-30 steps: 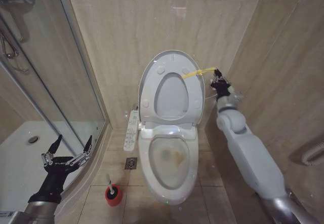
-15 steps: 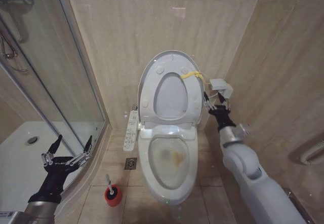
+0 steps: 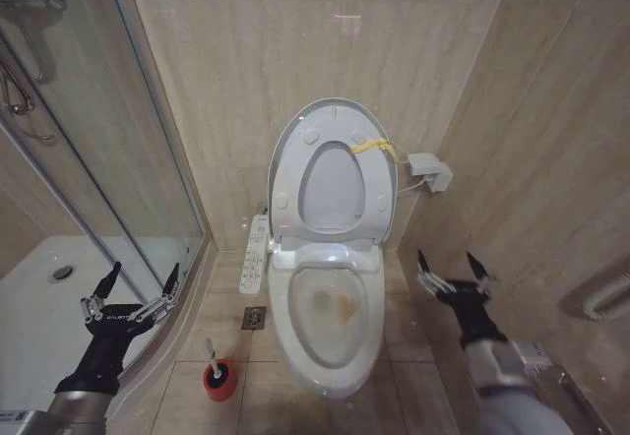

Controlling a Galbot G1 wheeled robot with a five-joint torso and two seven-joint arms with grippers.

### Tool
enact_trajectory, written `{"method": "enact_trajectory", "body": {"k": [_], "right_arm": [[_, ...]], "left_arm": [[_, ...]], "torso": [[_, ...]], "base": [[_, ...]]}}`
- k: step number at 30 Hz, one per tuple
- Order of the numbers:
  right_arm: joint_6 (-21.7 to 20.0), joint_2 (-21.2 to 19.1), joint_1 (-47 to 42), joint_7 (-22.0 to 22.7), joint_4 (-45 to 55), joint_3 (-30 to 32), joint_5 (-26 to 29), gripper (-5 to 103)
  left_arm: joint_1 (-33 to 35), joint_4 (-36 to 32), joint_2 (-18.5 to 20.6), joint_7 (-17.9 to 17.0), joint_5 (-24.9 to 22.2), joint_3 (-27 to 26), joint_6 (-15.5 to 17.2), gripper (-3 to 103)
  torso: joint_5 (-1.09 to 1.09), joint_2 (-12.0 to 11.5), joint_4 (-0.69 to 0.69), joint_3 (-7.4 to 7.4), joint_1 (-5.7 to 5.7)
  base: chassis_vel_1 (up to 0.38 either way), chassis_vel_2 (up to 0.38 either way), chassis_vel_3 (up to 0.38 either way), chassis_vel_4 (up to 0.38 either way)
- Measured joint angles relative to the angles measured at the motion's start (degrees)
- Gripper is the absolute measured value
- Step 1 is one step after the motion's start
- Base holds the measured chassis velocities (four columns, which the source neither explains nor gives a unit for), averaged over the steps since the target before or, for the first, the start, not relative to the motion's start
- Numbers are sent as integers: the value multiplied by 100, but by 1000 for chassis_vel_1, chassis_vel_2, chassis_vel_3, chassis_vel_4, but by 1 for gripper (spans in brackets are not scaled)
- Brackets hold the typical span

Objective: Open the toilet lid, clean the toilet bowl with a toilet brush, close the toilet lid, and flush.

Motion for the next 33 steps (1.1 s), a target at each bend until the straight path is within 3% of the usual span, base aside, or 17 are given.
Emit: {"method": "enact_trajectory", "body": {"k": [24, 27, 29, 30, 32, 33], "right_arm": [[94, 219, 257, 248, -300, 48, -8, 100], [166, 275, 262, 225, -412, 49, 9, 100], [239, 346, 231, 187, -496, 38, 16, 100], [239, 346, 231, 187, -496, 38, 16, 100], [283, 383, 241, 172, -563, 11, 18, 100], [283, 383, 241, 172, -563, 11, 18, 100]], "left_arm": [[-11, 39, -17, -8, 45, 46, -5, 100], [-89, 390, -161, -110, 392, 391, -89, 100], [-207, 901, -370, -259, 904, 891, -217, 100], [-207, 901, -370, -259, 904, 891, -217, 100], [-335, 1450, -597, -422, 1464, 1432, -361, 100], [-335, 1450, -597, -422, 1464, 1432, -361, 100]], "torso": [[1, -1, 1, 1, 1], [2, -1, 4, 1, 1], [2, -1, 2, 1, 1], [2, -1, 2, 1, 1], [1, -1, 1, 1, 1], [1, -1, 1, 1, 1]], "base": [[0, 0, 0, 0], [0, 0, 0, 0], [0, 0, 0, 0], [0, 0, 0, 0], [0, 0, 0, 0], [0, 0, 0, 0]]}}
